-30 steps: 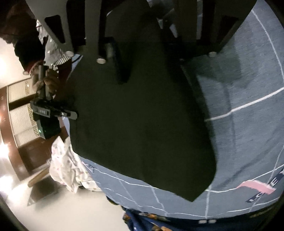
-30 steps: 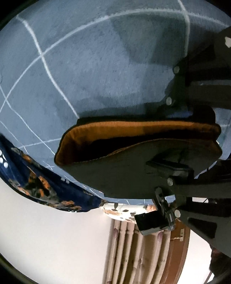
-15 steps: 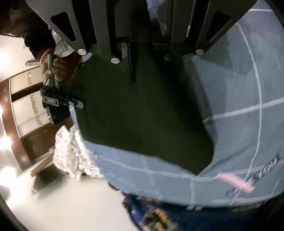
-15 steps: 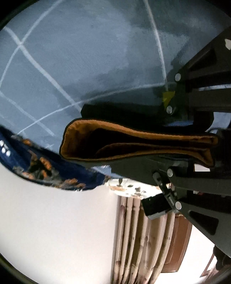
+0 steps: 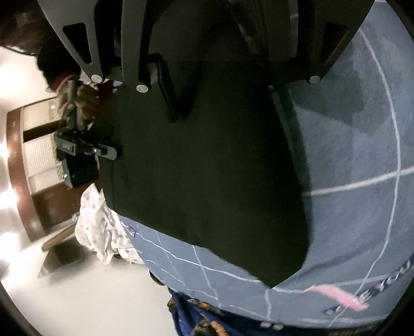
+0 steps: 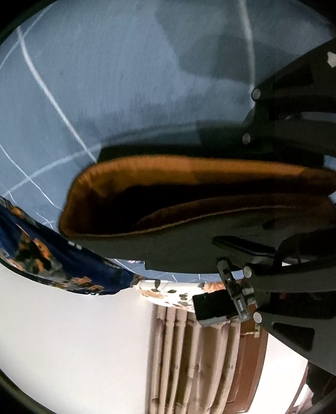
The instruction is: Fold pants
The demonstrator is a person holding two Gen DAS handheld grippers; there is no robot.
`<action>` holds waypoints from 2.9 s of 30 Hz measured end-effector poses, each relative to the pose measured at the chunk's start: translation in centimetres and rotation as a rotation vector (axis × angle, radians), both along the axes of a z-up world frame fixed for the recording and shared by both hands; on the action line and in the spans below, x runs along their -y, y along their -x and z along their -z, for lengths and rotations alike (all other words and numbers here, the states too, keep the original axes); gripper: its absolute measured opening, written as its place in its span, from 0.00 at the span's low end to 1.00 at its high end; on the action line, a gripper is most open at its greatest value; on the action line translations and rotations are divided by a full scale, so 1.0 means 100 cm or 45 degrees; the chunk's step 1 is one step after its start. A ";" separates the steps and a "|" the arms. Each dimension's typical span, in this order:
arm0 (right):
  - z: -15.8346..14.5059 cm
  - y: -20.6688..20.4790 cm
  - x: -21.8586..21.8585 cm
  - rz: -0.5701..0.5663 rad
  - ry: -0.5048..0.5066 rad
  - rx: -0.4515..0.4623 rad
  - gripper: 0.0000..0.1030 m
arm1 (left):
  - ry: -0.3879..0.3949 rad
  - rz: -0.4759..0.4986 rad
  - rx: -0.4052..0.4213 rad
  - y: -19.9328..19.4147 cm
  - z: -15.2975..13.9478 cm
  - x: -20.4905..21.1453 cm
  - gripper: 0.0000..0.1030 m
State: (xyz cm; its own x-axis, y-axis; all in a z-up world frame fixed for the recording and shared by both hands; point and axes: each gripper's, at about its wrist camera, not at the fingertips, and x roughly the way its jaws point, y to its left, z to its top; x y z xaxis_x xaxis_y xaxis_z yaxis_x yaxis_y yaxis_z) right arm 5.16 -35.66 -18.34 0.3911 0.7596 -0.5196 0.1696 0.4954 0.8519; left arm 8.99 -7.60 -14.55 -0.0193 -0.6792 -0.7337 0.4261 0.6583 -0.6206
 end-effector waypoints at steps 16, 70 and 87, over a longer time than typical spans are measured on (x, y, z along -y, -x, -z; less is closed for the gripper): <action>-0.030 0.016 -0.032 0.074 -0.136 0.140 0.22 | -0.176 -0.022 0.408 0.042 -0.062 -0.014 0.15; -0.077 -0.095 -0.149 -0.084 -0.103 0.182 0.22 | -0.437 -0.268 0.689 -0.013 -0.099 -0.107 0.15; -0.064 -0.158 -0.147 -0.068 -0.132 0.191 0.22 | -0.464 -0.320 0.707 -0.099 -0.089 -0.109 0.15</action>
State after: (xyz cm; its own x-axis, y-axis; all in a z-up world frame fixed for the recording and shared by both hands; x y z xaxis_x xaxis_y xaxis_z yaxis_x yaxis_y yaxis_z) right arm 20.99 -20.93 -11.90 0.4161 0.8277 -0.3766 0.0126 0.4088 0.9125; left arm 18.93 3.26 -5.61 0.5484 -0.3232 -0.7713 0.4233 0.9027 -0.0773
